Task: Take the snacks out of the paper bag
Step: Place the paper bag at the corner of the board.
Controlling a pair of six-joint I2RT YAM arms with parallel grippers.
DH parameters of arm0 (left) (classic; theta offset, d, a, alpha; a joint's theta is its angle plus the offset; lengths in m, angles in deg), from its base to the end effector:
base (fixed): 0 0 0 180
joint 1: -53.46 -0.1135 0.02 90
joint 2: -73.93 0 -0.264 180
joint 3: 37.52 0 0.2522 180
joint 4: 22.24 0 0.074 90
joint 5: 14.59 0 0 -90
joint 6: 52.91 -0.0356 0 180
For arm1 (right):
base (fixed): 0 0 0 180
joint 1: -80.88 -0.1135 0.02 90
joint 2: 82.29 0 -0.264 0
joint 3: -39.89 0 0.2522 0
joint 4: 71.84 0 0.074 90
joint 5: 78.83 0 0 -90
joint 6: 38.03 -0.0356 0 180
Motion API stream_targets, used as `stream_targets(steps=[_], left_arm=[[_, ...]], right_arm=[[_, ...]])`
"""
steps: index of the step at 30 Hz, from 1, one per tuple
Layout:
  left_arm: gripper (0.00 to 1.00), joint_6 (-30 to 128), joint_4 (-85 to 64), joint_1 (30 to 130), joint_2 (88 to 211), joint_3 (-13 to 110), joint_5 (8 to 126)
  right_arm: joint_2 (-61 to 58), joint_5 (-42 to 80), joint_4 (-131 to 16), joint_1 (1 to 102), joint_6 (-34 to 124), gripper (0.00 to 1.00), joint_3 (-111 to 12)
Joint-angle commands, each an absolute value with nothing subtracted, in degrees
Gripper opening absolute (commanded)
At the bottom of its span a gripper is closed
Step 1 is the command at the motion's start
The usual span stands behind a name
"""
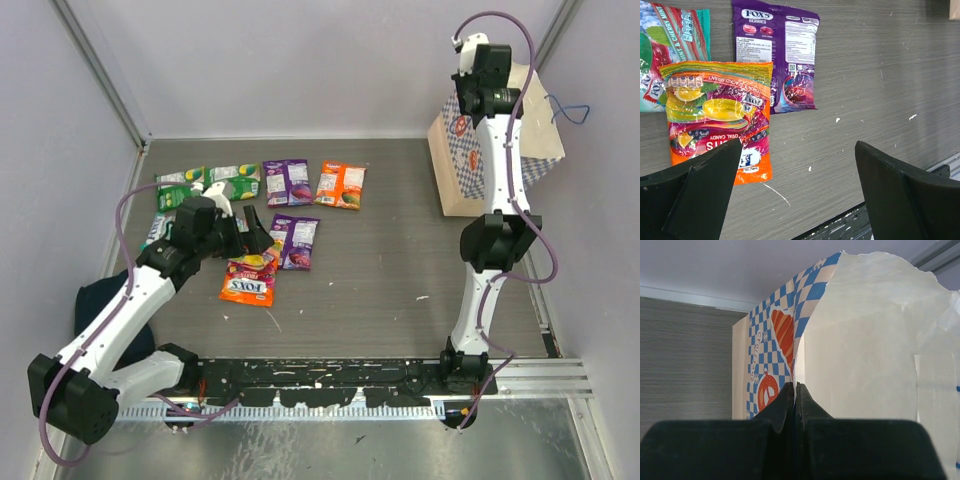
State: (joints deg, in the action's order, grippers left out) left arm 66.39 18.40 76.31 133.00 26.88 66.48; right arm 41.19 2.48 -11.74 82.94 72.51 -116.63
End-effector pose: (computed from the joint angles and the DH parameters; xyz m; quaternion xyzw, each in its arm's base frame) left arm 0.2047 -0.0923 0.3003 -0.0141 0.8862 -0.2634 0.3809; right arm 0.4738 -0.0224 0.4215 -0.0975 0.8458 -0.1654 0.4978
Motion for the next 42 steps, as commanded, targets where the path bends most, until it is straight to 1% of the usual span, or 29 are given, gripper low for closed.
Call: stream_targets(steps=[1,6,7,8,9,10,11,12,19,22,25,27,28,31,35,36,39,40,42], left_arm=[[0.98,66.21,17.37,76.14,134.21,29.91,65.44],[0.98,67.71,19.13,76.14,135.73,31.03,67.58],[0.98,68.09,19.94,76.14,135.81,31.51,68.56],[0.98,68.4,20.94,76.14,135.93,31.99,70.09],[0.98,68.54,21.88,76.14,135.83,32.46,71.78],[0.98,68.63,22.72,76.18,135.74,33.04,73.34],[0.98,68.58,23.52,76.14,135.55,33.28,74.86],[0.98,68.21,24.05,76.11,135.4,33.55,76.03],[0.98,68.0,26.95,73.59,135.01,33.55,78.04],[0.98,68.7,27.45,73.01,134.29,32.82,81.22],[0.98,68.9,28.41,72.9,132.99,31.68,89.32],[0.98,68.84,27.79,72.66,132.26,30.13,93.98],[0.98,68.75,27.39,72.36,132.07,29.45,94.97],[0.99,69.36,26.62,72.1,131.78,27.88,95.3],[0.94,71.54,24.0,72.09,131.34,22.79,92.95],[0.94,71.98,22.76,72.09,131.28,21.23,92.52],[0.93,70.74,17.77,72.09,131.48,16.99,91.74],[0.93,69.85,16.5,72.09,131.69,15.79,91.76],[0.93,68.41,15.44,72.15,132.36,14.57,91.63]], right_arm=[[40.69,-0.64,-15.45,82.2,78.09,0.0,-117.91],[43.49,-7.94,-18.15,82.2,80.12,0.01,-114.77],[44.37,-9.36,-18.1,82.15,80.07,0.08,-115.36],[44.8,-10.75,-18.02,82.11,79.83,0.21,-116.02],[44.8,-11.42,-18.05,81.99,79.41,0.44,-116.43],[44.28,-11.62,-18.26,81.81,78.69,0.71,-116.49],[43.19,-11.56,-18.87,81.7,77.47,0.93,-116.48],[41.79,-10.95,-19.55,81.67,76.1,0.99,-116.45],[27.46,-7.32,-24.0,81.42,59.48,1.0,-113.86],[19.74,-2.46,-26.13,81.32,49.26,1.0,-108.44],[10.39,1.11,-30.82,79.94,41.69,1.0,-97.74],[3.62,-0.25,-36.44,77.23,38.09,1.0,-86.2],[-0.8,-1.67,-39.32,75.18,36.74,1.0,-81.19],[-7.06,-5.55,-44.84,66.11,35.16,1.0,-70.2],[-8.64,-9.04,-46.43,53.2,33.82,0.98,-59.58],[-8.48,-8.37,-48.82,50.6,32.87,0.98,-56.3],[-6.27,-2.36,-57.01,45.76,30.03,0.98,-46.71],[-4.95,1.56,-58.55,44.77,28.68,0.98,-44.72],[-3.09,6.56,-62.4,42.72,25.06,0.94,-40.67]])
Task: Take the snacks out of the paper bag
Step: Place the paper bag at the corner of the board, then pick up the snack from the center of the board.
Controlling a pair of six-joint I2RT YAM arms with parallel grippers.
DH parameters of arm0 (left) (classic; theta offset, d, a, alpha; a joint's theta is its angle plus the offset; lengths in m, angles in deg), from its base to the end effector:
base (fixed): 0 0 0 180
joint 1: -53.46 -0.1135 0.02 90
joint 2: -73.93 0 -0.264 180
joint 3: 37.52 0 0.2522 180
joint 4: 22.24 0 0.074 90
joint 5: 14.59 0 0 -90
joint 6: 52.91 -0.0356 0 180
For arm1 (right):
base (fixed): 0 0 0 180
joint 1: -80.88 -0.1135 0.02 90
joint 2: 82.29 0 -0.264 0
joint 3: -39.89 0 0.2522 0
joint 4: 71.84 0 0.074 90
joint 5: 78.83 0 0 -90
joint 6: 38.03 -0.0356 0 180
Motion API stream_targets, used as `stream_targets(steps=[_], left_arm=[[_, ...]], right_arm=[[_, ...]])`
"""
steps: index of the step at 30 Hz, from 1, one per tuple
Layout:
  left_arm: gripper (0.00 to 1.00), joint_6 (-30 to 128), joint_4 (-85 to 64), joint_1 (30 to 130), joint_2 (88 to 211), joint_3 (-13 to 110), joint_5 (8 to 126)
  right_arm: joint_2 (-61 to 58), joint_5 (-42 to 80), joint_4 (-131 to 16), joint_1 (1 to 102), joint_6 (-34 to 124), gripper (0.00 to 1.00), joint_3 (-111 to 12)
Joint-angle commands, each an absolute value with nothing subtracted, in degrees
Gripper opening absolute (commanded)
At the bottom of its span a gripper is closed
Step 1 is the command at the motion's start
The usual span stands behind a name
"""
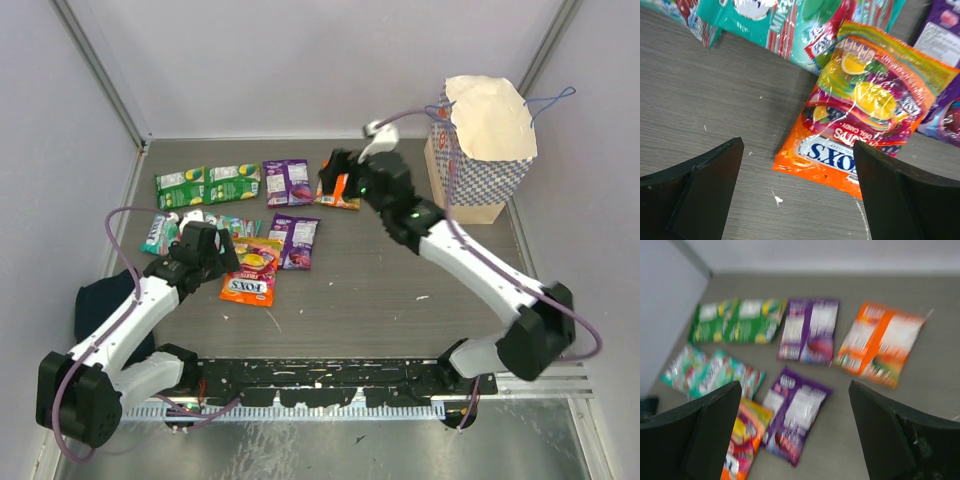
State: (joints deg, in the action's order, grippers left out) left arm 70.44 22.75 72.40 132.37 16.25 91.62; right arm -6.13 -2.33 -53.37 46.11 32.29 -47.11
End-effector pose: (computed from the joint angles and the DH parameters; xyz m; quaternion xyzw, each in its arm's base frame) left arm 0.1954 -0.0566 0.2355 -0.1648 0.9159 -0.0316 0.3648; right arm 0.2612 0.1712 0.4028 -0.0214 0.7511 0.2205 0.6220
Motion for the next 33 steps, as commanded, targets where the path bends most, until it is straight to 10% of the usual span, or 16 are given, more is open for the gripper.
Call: stream_targets(steps=[1,14,33], left_arm=[[0.93,67.78,15.1,72.12,132.68,14.07,91.33],[0.83,64.6,6.21,72.03,137.9,9.05,82.95],[0.77,65.42,4.59,70.86,141.36,9.01,80.61]], right_arm=[[-2.95,7.96,-65.07,40.97,24.59,0.94,-37.82],[6.67,16.65,-94.63,24.23,11.86,0.85,-12.39],[27.61,11.94,-99.23,23.51,3.69,0.61,-20.71]])
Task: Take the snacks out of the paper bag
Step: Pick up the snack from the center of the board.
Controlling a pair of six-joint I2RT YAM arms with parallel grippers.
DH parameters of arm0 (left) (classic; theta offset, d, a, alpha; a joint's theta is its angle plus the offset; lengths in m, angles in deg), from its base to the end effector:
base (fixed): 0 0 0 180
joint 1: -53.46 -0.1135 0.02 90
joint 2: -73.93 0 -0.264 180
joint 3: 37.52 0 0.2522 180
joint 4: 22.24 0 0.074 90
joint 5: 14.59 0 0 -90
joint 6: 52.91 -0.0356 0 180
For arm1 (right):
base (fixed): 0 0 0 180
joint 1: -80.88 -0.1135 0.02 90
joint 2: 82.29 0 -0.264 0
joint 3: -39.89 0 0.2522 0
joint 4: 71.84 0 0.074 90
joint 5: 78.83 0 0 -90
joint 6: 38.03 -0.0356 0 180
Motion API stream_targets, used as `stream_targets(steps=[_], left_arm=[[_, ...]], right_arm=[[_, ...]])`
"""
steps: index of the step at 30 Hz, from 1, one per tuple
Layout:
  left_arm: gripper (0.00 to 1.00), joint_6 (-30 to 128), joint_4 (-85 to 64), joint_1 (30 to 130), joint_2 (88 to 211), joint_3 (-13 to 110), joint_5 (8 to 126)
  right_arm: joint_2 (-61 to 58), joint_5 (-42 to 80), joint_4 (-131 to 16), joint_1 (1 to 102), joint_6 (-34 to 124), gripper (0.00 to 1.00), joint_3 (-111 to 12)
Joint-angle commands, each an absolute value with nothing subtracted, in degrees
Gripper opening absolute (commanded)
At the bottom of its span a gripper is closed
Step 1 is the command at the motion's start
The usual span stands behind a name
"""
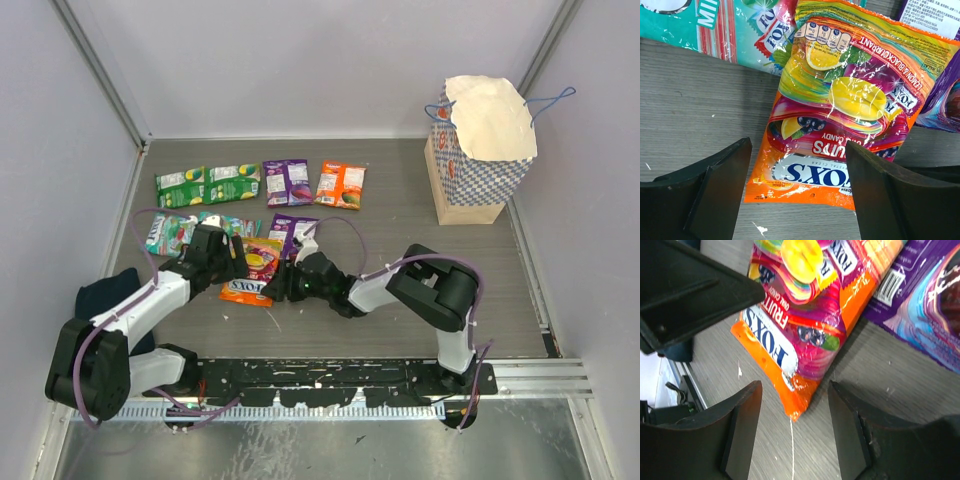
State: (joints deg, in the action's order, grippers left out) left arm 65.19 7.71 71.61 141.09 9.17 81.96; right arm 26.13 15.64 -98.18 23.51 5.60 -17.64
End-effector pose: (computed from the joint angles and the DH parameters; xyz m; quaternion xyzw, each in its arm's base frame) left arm 0.2136 -0.0658 0.1843 -0.1007 0.9342 -0.0833 0.3320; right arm 0.1929 0.3064 0.1228 -0.1016 0.8347 0.4452 0.3077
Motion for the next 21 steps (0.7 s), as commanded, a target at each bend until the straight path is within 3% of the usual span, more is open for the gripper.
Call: stream_targets(steps=[1,6,8,11,15,21], left_arm=[[0.77,65.62,4.69,70.65,141.76,9.11,80.24],[0.77,66.44,4.15,69.11,145.43,9.81,76.71],[0.77,66.5,4.55,68.57,147.17,10.52,75.84],[0.76,66.74,4.09,68.01,149.1,10.79,73.57],[0.67,67.8,2.91,67.74,147.93,10.26,70.95],[0.64,72.64,2.85,67.88,133.89,8.19,70.03]], right_arm=[[28.06,11.66,-99.22,23.49,3.6,0.61,-21.09],[30.45,11.47,-98.43,23.54,3.23,0.6,-23.99],[31.17,11.69,-98.49,23.54,3.04,0.53,-24.53],[31.07,11.71,-98.75,23.54,3.06,0.36,-24.58],[29.81,12.09,-99.29,23.53,5.08,0.02,-24.02],[21.59,15.58,-100.04,23.65,12.48,0.01,-21.24]])
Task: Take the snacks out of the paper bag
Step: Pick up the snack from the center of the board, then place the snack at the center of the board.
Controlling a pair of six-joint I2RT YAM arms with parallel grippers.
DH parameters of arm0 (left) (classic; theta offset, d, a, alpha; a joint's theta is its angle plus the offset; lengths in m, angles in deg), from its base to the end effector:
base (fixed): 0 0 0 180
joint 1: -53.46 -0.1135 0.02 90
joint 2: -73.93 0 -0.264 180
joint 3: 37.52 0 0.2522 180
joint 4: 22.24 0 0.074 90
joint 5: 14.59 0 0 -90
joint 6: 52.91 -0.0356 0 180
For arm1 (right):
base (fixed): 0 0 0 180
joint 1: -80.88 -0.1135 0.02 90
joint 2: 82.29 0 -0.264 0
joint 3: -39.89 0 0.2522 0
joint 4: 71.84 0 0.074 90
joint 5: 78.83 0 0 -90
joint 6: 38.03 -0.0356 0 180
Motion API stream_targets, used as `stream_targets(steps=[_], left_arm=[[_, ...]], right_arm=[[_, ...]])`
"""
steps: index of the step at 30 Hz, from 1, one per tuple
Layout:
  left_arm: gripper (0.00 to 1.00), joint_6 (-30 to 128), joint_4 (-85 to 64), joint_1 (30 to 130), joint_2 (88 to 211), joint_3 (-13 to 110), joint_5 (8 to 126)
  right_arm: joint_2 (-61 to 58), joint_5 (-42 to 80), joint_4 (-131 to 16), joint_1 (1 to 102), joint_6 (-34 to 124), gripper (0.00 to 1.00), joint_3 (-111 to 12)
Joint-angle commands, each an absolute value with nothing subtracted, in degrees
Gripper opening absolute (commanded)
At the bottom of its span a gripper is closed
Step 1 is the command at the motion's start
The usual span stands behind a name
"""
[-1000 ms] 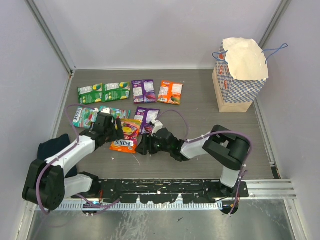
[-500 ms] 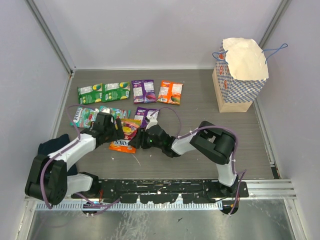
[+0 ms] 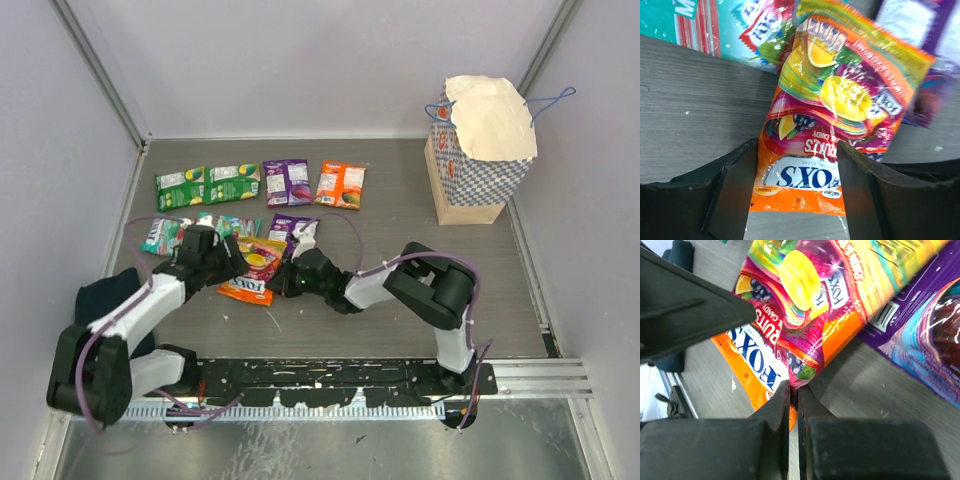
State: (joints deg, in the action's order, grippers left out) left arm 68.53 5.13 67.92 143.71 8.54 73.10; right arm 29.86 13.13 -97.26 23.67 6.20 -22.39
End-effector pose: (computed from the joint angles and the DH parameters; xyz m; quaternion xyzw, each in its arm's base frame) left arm 0.2209 -0.0584 0.1745 -0.1325 0.9334 -0.1473 0.2992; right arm 0.2058 0.3217 0.1198 -0.0930 0.8356 0.4325 0.3258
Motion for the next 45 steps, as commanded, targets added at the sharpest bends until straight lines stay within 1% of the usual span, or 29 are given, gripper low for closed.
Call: stream_targets(steps=[1,4,7,12,16,19,23,25,30,35,38,41,43,44,45], left_arm=[[0.64,73.56,3.12,68.01,131.73,8.36,69.76],[0.65,75.72,2.98,68.61,126.31,10.06,68.32],[0.67,76.2,2.86,69.46,125.24,14.15,67.84],[0.68,76.55,-0.25,71.29,131.28,20.68,66.79],[0.68,76.82,-2.23,74.79,137.7,25.39,67.01],[0.69,76.53,-2.76,77.46,142.08,29.71,67.38],[0.7,75.94,-2.85,80.87,147.89,33.8,66.91],[0.7,75.72,-2.77,82.14,150.44,35.24,66.77],[0.71,75.38,-2.0,84.28,157.1,39.6,65.89],[0.71,75.33,-2.06,86.27,162.34,43.07,64.46],[0.71,75.3,-2.35,86.83,164.26,43.95,64.18],[0.71,75.56,-2.75,87.07,165.79,44.45,63.71],[0.71,75.58,-2.85,87.34,166.62,45.03,63.31],[0.71,75.59,-2.85,87.47,167.06,45.33,63.2],[0.71,75.52,-2.85,87.58,167.43,45.59,63.07]], right_arm=[[19.33,16.27,-99.4,23.83,14.12,0.01,-20.72],[11.81,20.21,-96.54,25.78,18.18,0.01,-18.44],[3.11,25.19,-90.88,31.17,21.19,0.01,-15.8],[-10.24,27.28,-68.16,43.36,28.39,0.01,-17.89],[-19.25,28.62,-59.86,52.45,29.81,0.0,-17.38],[-22.95,24.68,-55.69,56.88,30.0,0.0,-15.28],[-23.74,30.4,-52.54,63.86,32.1,0.0,-13.62],[-23.02,30.45,-49.64,66.47,32.0,0.0,-14.17],[-21.95,22.1,-49.31,69.27,21.67,0.0,-12.79],[-22.93,15.89,-57.74,69.07,5.78,0.0,-6.86],[-24.88,2.78,-59.25,66.49,-7.02,0.0,-3.24],[-27.01,-14.92,-62.04,60.19,-23.15,0.0,0.93],[-25.5,-25.06,-63.76,55.29,-30.6,0.0,1.36],[-23.23,-27.46,-63.14,53.65,-32.13,0.09,-0.83],[-19.87,-27.44,-60.98,52.92,-32.17,0.24,-4.28]])
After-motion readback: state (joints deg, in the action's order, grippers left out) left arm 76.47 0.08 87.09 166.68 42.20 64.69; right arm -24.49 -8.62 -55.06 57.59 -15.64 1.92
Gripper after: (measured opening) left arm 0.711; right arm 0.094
